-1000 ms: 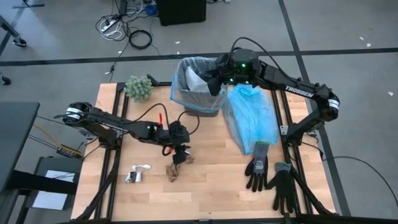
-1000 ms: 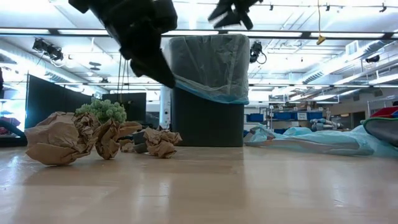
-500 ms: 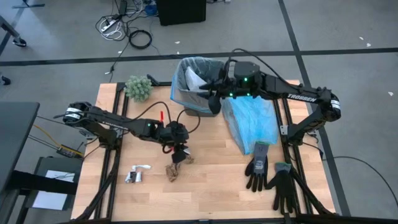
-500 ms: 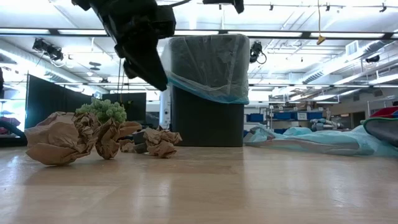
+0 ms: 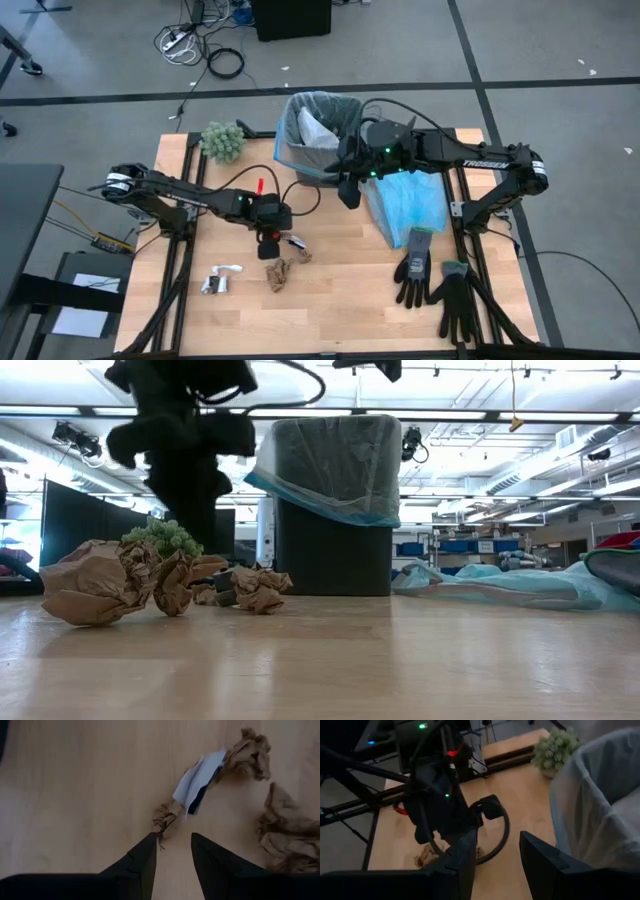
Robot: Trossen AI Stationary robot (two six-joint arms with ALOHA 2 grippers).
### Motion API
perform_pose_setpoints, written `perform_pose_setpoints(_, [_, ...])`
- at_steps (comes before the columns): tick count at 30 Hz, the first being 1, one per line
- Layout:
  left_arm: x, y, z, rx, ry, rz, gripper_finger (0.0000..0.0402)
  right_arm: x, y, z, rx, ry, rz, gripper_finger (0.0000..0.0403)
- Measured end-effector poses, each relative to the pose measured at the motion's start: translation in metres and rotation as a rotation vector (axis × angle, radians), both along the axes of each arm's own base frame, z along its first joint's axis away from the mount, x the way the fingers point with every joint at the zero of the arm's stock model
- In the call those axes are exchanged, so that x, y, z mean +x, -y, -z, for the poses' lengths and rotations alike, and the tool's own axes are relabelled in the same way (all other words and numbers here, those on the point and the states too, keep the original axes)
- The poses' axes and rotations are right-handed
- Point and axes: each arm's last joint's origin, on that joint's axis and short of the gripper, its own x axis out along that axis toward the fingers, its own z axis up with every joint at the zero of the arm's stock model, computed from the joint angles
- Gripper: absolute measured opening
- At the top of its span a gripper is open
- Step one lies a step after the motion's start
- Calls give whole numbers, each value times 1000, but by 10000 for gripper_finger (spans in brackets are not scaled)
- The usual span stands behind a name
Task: Place trash/remove bag and relplace
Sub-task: Put the brown napkin into the trash bin
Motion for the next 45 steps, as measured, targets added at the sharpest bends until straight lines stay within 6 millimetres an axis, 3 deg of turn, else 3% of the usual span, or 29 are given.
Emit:
perform_pose_setpoints(15, [-21,-3,56,70,96,107,131,2,-14,0,112,19,1,131])
perform_pose_setpoints(30, [-32,-6,79,115,350,53,128,3,-34,-5,110,84,76,111])
perform_pose_setpoints(33, [-41,-6,88,89,356,19,103,3,-37,-6,99,91,138,105])
perform_pose_setpoints(38, [-54,-8,98,31,380,-59,17,2,-46,-6,81,95,160,80])
perform_pose_setpoints(45, [-54,-7,98,-32,459,-103,17,1,-58,-6,64,98,133,47])
